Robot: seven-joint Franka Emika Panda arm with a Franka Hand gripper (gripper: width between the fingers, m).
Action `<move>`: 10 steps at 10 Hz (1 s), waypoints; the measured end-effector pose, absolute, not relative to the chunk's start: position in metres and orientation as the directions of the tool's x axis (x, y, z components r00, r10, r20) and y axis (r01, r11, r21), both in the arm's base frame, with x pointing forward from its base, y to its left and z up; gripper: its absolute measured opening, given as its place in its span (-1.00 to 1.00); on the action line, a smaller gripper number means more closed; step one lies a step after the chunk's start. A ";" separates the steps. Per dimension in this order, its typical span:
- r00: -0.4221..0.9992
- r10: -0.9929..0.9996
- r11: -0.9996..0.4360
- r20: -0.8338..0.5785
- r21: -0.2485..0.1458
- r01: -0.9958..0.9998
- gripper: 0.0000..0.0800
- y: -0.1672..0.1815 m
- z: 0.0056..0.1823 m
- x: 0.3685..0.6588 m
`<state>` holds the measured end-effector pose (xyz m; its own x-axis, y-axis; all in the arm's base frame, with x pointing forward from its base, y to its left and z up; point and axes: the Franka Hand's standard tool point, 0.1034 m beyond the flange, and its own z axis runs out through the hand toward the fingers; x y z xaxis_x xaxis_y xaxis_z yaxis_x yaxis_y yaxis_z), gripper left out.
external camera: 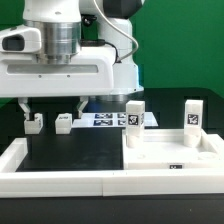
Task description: Assemble square table
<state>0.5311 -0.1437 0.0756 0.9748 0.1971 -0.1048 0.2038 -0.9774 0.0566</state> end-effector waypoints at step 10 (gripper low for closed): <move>0.985 0.014 -1.000 -0.170 -0.022 0.010 0.62 -0.139 0.054 0.486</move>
Offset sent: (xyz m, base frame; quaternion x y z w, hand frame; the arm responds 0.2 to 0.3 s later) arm -0.0376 0.0100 -0.0082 0.1122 -0.0184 0.1101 0.9874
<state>0.4859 -0.1394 0.0542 0.9854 0.0138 -0.1699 0.0101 -0.9997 -0.0224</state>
